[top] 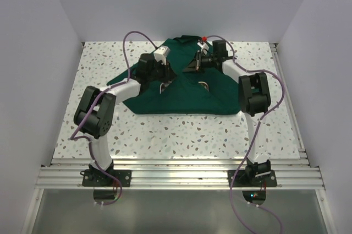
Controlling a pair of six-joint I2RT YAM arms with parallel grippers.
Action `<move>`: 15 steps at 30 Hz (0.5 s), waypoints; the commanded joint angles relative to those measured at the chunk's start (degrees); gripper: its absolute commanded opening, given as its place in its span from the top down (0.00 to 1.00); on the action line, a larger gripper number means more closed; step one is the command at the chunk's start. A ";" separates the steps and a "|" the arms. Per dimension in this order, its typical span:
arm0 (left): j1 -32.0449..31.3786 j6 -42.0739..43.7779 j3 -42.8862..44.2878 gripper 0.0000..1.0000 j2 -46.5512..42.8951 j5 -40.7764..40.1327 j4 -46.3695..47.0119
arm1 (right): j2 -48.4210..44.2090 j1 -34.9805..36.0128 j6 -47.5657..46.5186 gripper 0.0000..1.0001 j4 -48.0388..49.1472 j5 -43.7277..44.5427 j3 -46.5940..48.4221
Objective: Prepare the surgical pack
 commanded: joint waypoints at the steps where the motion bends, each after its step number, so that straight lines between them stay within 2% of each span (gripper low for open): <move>1: 0.04 0.40 0.54 0.71 -2.78 -3.90 1.16 | 1.51 -0.45 -3.70 1.00 -5.43 5.14 3.31; 4: 0.04 0.05 -1.04 0.60 -5.51 -7.42 1.08 | 3.44 -0.18 -4.93 1.00 -7.53 7.42 4.54; 5: 0.04 0.05 -1.48 0.59 -6.22 -8.39 0.64 | 3.97 -0.10 -5.89 1.00 -8.41 7.87 5.07; 15: 1.62 -4.43 -6.31 0.59 -15.18 -26.93 -4.89 | 8.72 1.49 -10.47 1.00 -17.27 14.36 10.08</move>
